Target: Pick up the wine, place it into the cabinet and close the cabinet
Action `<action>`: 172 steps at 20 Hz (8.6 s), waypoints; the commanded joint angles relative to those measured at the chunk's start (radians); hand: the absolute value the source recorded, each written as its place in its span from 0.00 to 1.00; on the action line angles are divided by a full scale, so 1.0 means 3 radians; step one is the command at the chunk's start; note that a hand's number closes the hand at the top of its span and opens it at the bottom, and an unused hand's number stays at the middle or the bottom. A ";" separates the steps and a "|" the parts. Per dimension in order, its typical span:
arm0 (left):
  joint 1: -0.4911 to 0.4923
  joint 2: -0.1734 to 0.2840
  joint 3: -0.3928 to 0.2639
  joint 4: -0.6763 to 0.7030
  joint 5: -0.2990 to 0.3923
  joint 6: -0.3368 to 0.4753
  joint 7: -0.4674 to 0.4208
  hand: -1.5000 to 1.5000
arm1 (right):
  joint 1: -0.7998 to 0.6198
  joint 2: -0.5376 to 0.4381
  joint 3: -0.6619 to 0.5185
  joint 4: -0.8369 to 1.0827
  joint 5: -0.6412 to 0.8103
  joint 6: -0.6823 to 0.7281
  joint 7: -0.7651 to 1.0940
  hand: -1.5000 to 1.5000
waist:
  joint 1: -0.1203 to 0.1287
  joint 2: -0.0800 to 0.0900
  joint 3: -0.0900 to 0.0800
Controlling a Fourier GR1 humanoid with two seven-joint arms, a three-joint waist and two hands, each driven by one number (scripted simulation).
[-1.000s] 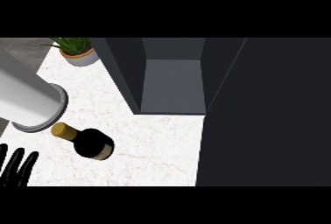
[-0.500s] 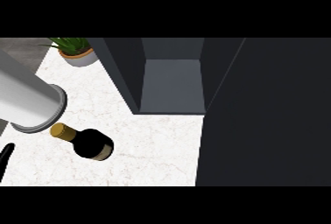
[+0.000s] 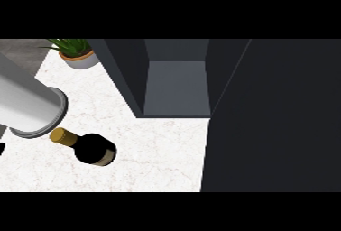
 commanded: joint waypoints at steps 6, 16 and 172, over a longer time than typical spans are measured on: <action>-0.0190 -0.0165 -0.0017 0.0597 -0.0134 -0.0319 -0.0154 0.00 | -0.0019 0.0043 -0.0039 -0.0350 -0.0183 0.0022 0.0171 0.00 | -0.0009 0.0007 0.0001; -0.0484 -0.0222 0.0144 0.1210 -0.0535 -0.0420 -0.0570 0.00 | -0.0127 0.0047 -0.0074 -0.0522 -0.0173 -0.0025 0.0456 0.00 | -0.0009 0.0006 0.0001; -0.3130 -0.0507 -0.2643 0.3147 -0.1470 0.3102 -0.1323 1.00 | -0.0053 0.0424 -0.0116 -0.0312 -0.0002 0.0336 0.0301 0.00 | -0.0023 0.0006 0.0003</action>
